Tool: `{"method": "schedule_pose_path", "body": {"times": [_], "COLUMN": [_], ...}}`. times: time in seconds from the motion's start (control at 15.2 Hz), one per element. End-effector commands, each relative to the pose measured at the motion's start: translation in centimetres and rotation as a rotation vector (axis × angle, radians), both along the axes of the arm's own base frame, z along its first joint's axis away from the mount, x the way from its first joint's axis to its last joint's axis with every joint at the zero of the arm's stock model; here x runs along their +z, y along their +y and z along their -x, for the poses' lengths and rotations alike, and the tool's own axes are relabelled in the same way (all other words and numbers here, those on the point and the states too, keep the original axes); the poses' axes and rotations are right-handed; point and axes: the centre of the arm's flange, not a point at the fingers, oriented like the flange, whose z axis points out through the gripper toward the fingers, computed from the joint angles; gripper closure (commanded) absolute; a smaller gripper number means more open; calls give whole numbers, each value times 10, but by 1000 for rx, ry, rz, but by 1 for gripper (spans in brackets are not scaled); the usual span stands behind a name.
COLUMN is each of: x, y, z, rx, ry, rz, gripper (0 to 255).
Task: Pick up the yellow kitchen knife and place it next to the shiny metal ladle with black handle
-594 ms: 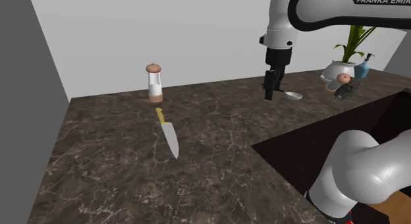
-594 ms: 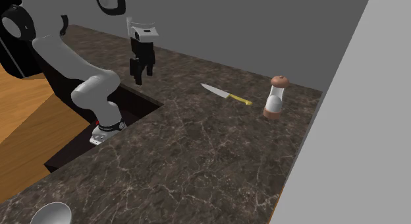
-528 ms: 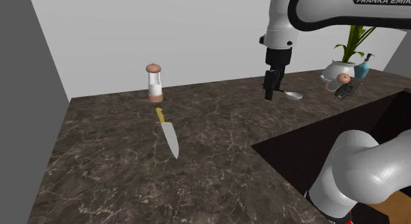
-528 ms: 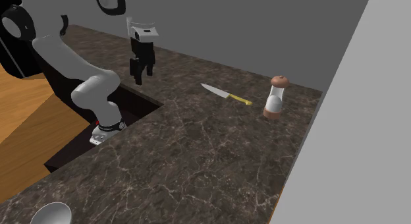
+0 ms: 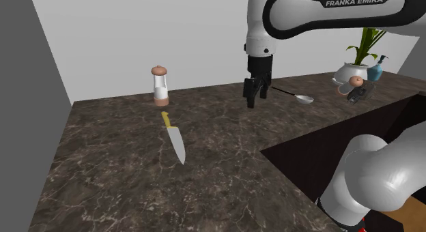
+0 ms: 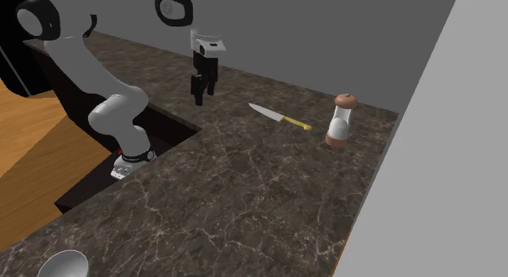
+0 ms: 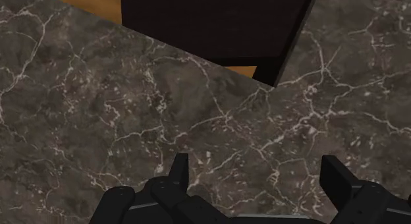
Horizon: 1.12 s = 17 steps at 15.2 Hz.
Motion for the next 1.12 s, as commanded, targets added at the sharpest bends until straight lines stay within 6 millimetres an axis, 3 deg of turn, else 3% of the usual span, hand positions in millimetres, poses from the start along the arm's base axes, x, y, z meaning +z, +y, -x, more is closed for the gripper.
{"method": "schedule_pose_path", "body": {"times": [0.0,1.06], "x": [-7,-66], "y": [20,130], "z": [-23,-195], "rx": [-21,-183], "ry": [3,29], "rz": [-1,-1], "gripper": [0,0]}}
